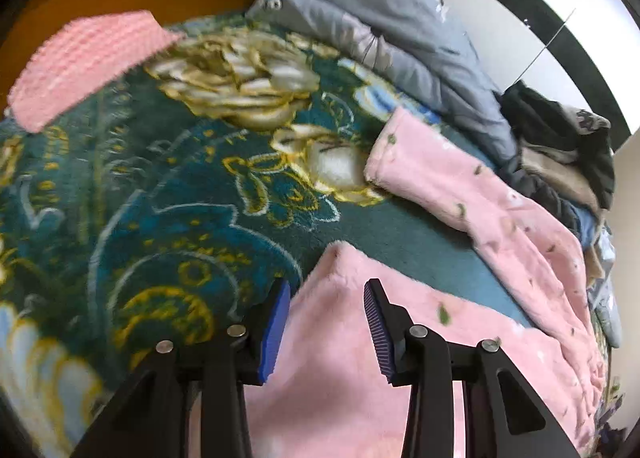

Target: Fold clothes

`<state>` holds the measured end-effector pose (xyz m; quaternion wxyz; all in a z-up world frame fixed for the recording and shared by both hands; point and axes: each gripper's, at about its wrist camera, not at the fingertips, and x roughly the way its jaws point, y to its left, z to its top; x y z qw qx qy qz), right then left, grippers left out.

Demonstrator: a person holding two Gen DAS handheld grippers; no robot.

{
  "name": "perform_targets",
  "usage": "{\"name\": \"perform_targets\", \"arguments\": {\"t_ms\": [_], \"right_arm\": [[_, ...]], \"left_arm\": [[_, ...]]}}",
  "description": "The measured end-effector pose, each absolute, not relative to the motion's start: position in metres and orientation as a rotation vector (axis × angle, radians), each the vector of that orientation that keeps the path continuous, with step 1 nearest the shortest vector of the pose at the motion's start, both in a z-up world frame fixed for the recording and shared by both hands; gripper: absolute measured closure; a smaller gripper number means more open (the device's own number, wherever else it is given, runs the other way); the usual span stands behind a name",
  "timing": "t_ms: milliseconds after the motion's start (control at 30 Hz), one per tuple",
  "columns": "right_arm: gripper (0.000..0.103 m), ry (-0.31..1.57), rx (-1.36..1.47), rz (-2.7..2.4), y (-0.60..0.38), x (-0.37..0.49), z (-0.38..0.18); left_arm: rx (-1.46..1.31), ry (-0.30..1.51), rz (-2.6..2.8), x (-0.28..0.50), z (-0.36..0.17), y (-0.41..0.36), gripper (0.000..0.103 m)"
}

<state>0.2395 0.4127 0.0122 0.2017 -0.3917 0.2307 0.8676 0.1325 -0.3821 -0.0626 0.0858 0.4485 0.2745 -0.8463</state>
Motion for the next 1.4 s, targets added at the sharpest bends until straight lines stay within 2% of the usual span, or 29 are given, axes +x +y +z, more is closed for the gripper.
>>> {"name": "perform_targets", "arguments": {"t_ms": [267, 333, 500, 667, 733, 767, 867, 1067, 1100, 1133, 1233, 1400], "right_arm": [[0.075, 0.587, -1.309, 2.506, 0.349, 0.181, -0.019], [0.075, 0.569, -1.352, 2.496, 0.341, 0.175, -0.027], [0.075, 0.559, -1.411, 2.468, 0.336, 0.169, -0.042], [0.075, 0.555, -1.429, 2.459, 0.335, 0.168, -0.046], [0.075, 0.554, -1.437, 2.464, 0.335, 0.167, -0.046], [0.075, 0.555, -1.437, 2.464, 0.335, 0.167, -0.046], [0.075, 0.561, -1.438, 2.460, 0.336, 0.166, -0.048], [0.075, 0.541, -1.447, 2.459, 0.335, 0.164, -0.047], [0.075, 0.543, -1.444, 2.461, 0.336, 0.164, -0.047], [0.075, 0.551, -1.442, 2.461, 0.337, 0.164, -0.047], [0.075, 0.578, -1.437, 2.459, 0.340, 0.165, -0.051], [0.075, 0.580, -1.437, 2.471, 0.341, 0.166, -0.051]], "left_arm": [[1.407, 0.857, -2.685, 0.132, -0.061, -0.376, 0.064], [1.415, 0.854, -2.736, 0.135, -0.060, -0.375, 0.070], [1.460, 0.778, -2.737, 0.130, -0.070, -0.375, 0.070], [1.469, 0.816, -2.755, 0.118, -0.073, -0.377, 0.070], [1.471, 0.783, -2.797, 0.118, -0.070, -0.369, 0.081], [1.426, 0.779, -2.860, 0.122, -0.065, -0.365, 0.097], [1.288, 0.783, -2.994, 0.131, -0.054, -0.358, 0.096], [0.999, 0.988, -2.887, 0.131, -0.033, -0.399, 0.097], [0.994, 1.014, -2.824, 0.129, -0.035, -0.408, 0.097], [1.006, 1.016, -2.744, 0.124, -0.040, -0.417, 0.102], [1.087, 1.014, -2.547, 0.116, -0.062, -0.436, 0.103], [1.116, 1.128, -2.477, 0.123, -0.078, -0.439, 0.102]]}}
